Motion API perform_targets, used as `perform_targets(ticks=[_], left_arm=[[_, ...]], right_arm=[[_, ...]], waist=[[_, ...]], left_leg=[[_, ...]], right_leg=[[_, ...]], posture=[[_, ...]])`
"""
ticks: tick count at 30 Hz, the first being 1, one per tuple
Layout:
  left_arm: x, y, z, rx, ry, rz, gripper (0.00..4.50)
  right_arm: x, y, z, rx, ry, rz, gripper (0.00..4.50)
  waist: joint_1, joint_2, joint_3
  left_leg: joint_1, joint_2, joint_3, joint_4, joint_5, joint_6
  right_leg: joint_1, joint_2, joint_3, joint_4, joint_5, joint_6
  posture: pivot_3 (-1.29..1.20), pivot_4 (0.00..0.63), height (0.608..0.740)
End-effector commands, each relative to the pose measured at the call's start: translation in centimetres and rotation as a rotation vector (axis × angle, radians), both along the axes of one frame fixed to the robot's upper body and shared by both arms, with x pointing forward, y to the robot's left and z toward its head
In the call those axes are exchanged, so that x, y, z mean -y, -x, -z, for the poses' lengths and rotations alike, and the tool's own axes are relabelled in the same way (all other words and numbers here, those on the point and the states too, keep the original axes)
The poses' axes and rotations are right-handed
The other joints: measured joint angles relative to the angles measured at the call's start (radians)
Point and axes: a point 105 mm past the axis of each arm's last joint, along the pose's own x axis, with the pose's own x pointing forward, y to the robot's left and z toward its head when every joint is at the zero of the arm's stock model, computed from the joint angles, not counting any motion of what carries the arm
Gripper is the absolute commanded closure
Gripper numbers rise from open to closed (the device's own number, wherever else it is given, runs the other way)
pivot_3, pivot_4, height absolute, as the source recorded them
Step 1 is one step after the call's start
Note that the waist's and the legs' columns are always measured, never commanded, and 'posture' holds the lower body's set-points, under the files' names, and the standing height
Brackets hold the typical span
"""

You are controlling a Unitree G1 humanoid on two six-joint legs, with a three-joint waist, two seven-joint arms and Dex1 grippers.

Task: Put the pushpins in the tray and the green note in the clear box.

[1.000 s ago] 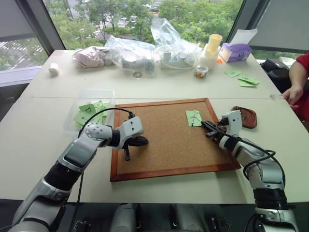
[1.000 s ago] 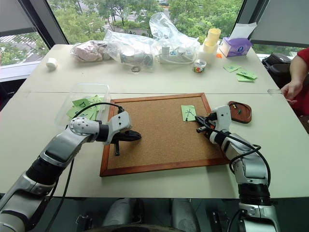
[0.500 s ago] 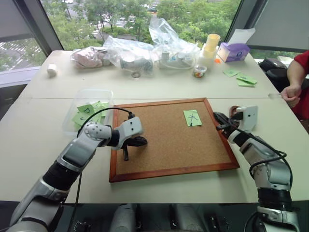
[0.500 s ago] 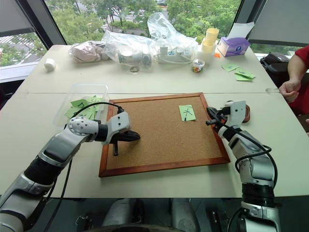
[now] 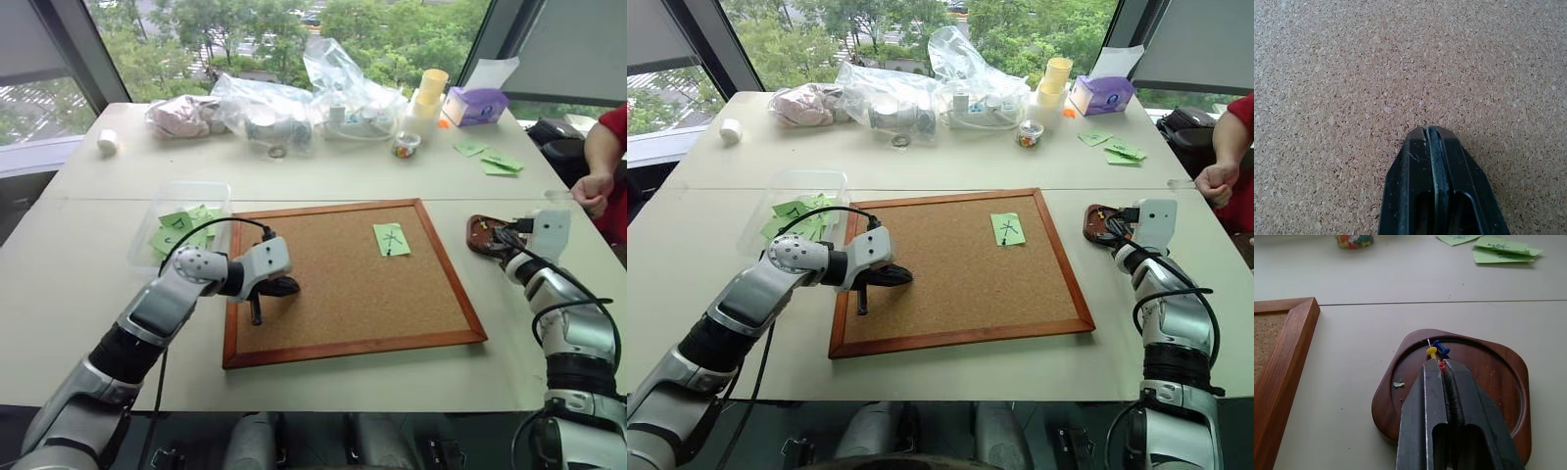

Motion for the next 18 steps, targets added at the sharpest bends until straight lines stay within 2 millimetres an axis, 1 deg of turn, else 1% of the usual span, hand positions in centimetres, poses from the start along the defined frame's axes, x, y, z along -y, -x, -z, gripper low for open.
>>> perform_targets(ticks=[1,7,12,18], left_arm=[[-0.4,0.7,1.7,-0.057,-0.038,-0.009,4.50],[-0.5,0.8,1.8,-0.059,-0.038,-0.017,4.50],[-0.6,0.8,1.8,-0.059,-0.038,-0.018,4.50],[-0.4,0.7,1.8,-0.056,-0.038,-0.013,4.50]], right_arm=[[0.5,-0.2,-1.6,0.054,0.022,-0.003,3.20],[0.8,-0.1,-1.7,0.065,0.017,0.007,0.02],[0.8,0.0,-2.5,0.107,-0.011,0.012,0.02],[1.5,0.1,-3.6,0.174,-0.150,0.061,0.02]], waist=[[-0.001,0.000,0.000],[-0.001,0.000,0.000],[-0.001,0.000,0.000],[-0.001,0.000,0.000]], left_leg=[[0.000,0.000,0.000,0.000,0.000,0.000],[0.000,0.000,0.000,0.000,0.000,0.000],[0.000,0.000,0.000,0.000,0.000,0.000],[0.000,0.000,0.000,0.000,0.000,0.000]], right_leg=[[0.000,0.000,0.000,0.000,0.000,0.000],[0.000,0.000,0.000,0.000,0.000,0.000],[0.000,0.000,0.000,0.000,0.000,0.000],[0.000,0.000,0.000,0.000,0.000,0.000]], posture=[[0.00,0.150,0.735],[0.00,0.150,0.735],[0.00,0.150,0.735],[0.00,0.150,0.735]])
